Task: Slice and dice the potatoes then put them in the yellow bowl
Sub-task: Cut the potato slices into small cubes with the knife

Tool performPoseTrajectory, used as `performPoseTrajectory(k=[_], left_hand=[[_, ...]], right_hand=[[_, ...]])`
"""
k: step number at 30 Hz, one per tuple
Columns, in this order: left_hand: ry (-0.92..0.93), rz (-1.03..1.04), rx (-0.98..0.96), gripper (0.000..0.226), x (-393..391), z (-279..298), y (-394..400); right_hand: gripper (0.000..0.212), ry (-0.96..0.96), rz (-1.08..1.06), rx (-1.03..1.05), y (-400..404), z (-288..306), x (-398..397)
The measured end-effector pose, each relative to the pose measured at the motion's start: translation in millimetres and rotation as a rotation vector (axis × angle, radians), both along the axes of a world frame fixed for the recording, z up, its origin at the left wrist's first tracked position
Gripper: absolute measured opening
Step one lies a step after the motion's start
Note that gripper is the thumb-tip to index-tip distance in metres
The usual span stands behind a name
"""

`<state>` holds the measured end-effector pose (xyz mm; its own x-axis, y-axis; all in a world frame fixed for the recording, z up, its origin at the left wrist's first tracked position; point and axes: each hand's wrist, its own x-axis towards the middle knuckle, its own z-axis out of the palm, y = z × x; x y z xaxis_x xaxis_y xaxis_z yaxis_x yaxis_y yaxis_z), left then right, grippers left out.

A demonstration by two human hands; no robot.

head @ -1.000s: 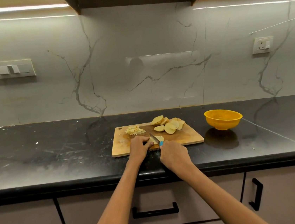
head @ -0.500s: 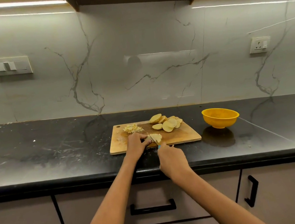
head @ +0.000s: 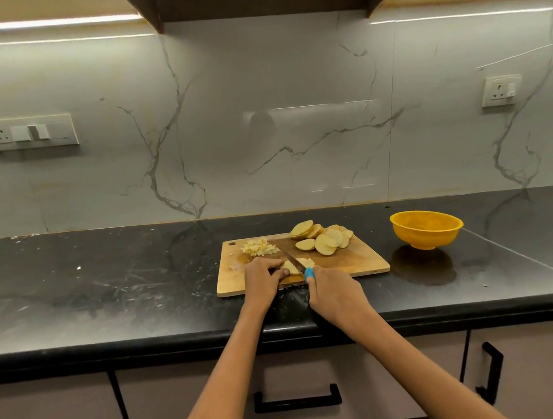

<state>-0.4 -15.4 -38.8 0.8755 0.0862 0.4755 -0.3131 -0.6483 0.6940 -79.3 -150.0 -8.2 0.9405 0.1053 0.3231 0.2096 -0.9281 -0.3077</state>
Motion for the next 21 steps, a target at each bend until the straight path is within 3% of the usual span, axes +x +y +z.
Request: performPoseTrajectory(k=[21], left_hand=[[0.001,-0.037,0.034,0.027,2.6,0.5,2.5]], right_hand=[[0.025,0.043,0.016,-0.198,16.2,12.8,0.8]])
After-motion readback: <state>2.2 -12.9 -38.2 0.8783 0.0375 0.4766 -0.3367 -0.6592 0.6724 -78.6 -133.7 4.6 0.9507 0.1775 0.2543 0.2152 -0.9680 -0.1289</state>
